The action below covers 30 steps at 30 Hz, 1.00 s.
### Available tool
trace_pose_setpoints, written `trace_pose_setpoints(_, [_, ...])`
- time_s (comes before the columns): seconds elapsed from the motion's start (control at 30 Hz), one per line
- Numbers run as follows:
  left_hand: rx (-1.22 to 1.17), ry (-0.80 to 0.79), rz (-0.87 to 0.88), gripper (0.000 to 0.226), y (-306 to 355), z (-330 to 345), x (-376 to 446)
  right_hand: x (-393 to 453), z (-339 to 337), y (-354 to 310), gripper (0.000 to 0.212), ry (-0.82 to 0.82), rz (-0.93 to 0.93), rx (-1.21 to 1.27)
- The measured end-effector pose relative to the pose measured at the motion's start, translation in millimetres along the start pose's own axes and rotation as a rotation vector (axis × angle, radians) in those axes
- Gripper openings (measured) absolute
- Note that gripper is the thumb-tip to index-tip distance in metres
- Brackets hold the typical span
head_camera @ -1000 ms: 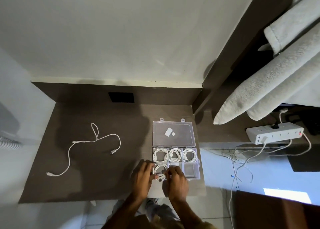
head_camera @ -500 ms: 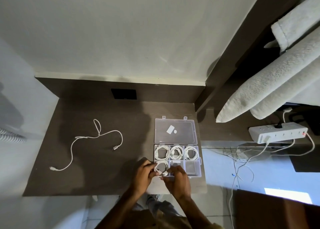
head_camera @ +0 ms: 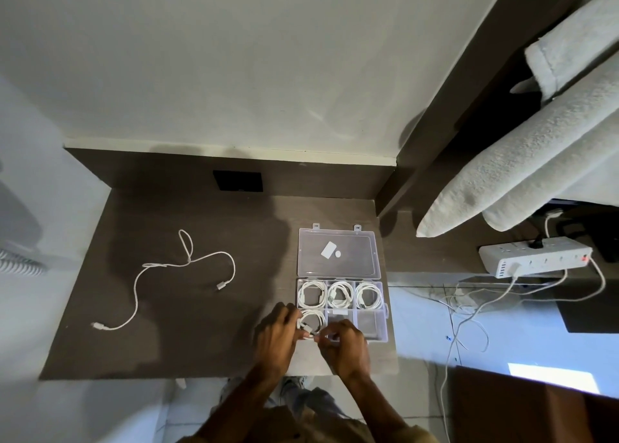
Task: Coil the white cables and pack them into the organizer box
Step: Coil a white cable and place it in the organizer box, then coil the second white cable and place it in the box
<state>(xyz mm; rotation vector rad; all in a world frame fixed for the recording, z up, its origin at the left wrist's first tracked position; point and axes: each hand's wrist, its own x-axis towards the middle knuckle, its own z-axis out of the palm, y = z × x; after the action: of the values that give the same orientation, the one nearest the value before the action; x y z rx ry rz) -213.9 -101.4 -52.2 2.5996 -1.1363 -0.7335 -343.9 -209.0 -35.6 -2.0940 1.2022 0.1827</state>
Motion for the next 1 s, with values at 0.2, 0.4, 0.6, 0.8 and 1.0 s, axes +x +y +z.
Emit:
trace_pose_setpoints(0.2, [0.02,-0.025,0.075,0.037,5.3,2.3,-0.3,2.8,1.7,-7.4,0.017,0.016,0.132,0.109])
trace_pose_setpoints(0.4, [-0.041,-0.088,0.098,0.019,-2.8,6.8,-0.2,5.2,7.4,-11.2,0.012,0.053,0.24,0.128])
trace_pose_setpoints(0.6, [0.015,0.043,0.188,0.031,-3.5,2.7,-4.9,-2.8,9.7,-24.1,0.013,0.154,0.092,-0.124])
trace_pose_setpoints(0.8, [-0.062,0.106,0.156,0.036,-28.3,-13.4,-12.7,0.6,-2.3,-41.5,0.007,0.213,-0.026,0.02])
trace_pose_setpoints(1.0, [-0.298,0.211,-0.087,0.02,-100.5,-62.3,-29.9,44.6,18.7,-146.9,0.011,0.012,-0.122,0.309])
